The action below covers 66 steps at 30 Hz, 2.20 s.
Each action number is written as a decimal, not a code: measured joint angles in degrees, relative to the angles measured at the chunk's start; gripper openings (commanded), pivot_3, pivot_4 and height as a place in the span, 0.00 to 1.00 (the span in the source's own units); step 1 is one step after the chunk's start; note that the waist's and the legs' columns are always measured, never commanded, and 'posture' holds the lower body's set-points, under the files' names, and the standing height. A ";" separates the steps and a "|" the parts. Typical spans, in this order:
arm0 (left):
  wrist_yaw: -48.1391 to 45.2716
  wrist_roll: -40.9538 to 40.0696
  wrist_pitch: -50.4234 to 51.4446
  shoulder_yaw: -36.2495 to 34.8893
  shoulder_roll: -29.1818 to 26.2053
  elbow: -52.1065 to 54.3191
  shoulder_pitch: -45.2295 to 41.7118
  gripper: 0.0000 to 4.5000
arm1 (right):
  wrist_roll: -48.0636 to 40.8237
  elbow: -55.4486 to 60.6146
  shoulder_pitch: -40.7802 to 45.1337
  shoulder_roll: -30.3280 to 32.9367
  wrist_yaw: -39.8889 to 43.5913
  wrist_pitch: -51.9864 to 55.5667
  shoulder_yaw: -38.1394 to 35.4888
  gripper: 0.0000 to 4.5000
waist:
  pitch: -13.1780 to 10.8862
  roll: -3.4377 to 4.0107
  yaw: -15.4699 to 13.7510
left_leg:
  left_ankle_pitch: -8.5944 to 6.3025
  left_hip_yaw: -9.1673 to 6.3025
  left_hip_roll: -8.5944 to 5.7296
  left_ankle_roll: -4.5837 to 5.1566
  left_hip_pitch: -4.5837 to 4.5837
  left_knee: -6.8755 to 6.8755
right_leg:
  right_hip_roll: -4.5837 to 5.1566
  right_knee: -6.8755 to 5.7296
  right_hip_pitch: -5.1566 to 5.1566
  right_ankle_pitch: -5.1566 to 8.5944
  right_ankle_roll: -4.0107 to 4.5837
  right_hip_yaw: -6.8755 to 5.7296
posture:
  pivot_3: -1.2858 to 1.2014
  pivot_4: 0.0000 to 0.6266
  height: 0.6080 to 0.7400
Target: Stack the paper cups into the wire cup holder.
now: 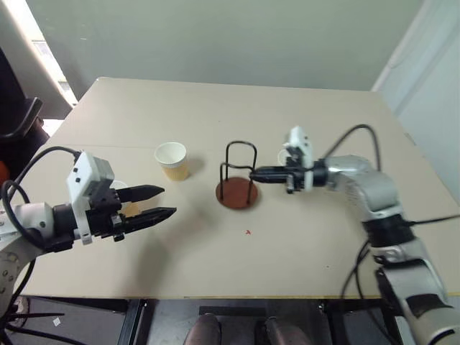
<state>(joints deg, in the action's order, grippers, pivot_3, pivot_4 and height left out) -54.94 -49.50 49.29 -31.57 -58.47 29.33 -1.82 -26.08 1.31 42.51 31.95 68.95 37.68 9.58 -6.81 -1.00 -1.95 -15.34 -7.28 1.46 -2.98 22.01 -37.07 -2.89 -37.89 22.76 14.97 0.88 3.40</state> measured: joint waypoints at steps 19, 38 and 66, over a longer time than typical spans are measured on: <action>-5.52 -1.41 -1.12 7.58 -2.82 0.86 -0.40 0.66 | 1.10 12.32 -12.80 2.78 3.99 -9.51 3.91 0.01 | -0.01 0.02 1.48 | -0.19 -0.01 0.31 0.70 -0.96 -0.01 | -0.32 -0.04 -0.71 -0.25 0.14 0.09 | 0.52 0.24 1.00; -2.15 -1.60 -1.40 10.00 -1.18 -0.16 -4.78 0.66 | 4.90 6.64 -5.22 17.75 16.82 -10.63 7.01 0.99 | -0.06 0.09 0.68 | -0.19 0.00 0.26 0.69 -0.72 -0.05 | -0.31 0.16 -0.70 -0.25 0.13 0.11 | 0.52 0.24 1.00; 16.13 12.16 -5.07 24.56 10.32 -1.90 -22.49 0.66 | 37.46 -59.26 24.00 -2.23 4.95 -53.32 12.47 0.87 | -0.16 0.27 0.45 | 0.18 -0.03 0.40 -0.02 0.00 0.14 | -0.37 0.17 0.09 -0.40 0.26 0.08 | 0.52 0.24 1.00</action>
<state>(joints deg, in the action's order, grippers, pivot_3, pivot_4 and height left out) -38.80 -37.34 44.22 -7.01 -48.15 27.42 -24.32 11.38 -57.95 66.52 29.71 73.89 -15.65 22.05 -6.98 -0.73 -1.50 -15.16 -7.31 1.86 -3.01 22.00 -36.94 -3.25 -37.72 22.85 14.57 1.13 3.48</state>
